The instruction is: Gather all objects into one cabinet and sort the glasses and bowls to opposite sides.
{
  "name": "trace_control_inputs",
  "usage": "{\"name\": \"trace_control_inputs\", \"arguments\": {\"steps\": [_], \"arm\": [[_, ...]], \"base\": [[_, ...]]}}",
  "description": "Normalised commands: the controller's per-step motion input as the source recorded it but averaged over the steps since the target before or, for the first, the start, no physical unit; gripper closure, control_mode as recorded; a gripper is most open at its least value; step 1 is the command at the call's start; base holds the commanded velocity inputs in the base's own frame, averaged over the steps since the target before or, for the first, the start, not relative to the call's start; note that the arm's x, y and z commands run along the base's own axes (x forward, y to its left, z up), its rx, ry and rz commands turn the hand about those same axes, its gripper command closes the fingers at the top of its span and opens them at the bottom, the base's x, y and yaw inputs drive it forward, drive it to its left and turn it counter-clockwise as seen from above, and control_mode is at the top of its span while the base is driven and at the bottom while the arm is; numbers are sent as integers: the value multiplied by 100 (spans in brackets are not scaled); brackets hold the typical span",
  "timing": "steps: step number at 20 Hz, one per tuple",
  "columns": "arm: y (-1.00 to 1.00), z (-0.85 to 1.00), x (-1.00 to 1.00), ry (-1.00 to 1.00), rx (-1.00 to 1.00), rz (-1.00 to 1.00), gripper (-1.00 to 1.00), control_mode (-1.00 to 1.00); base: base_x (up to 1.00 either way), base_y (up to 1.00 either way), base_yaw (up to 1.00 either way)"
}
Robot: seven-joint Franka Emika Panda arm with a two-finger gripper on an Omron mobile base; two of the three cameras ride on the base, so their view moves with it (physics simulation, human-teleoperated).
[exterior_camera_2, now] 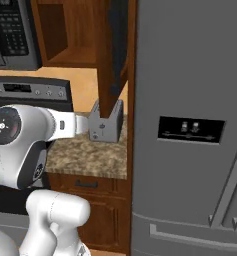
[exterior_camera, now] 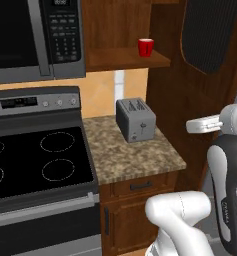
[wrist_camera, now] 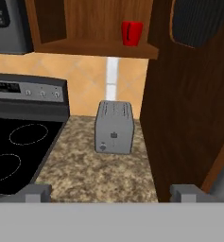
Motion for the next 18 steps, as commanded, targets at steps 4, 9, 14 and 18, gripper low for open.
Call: {"name": "trace_control_inputs", "arguments": {"steps": [4, 9, 14, 18], "arm": [[0, 0, 0, 0, 0, 0, -100, 100], [0, 0, 0, 0, 0, 0, -100, 100], [0, 0, 0, 0, 0, 0, -100, 100], [0, 0, 0, 0, 0, 0, -100, 100]], "base": [[-2, 10, -7], [-1, 41, 0], [0, 26, 0], [64, 0, 0]]}}
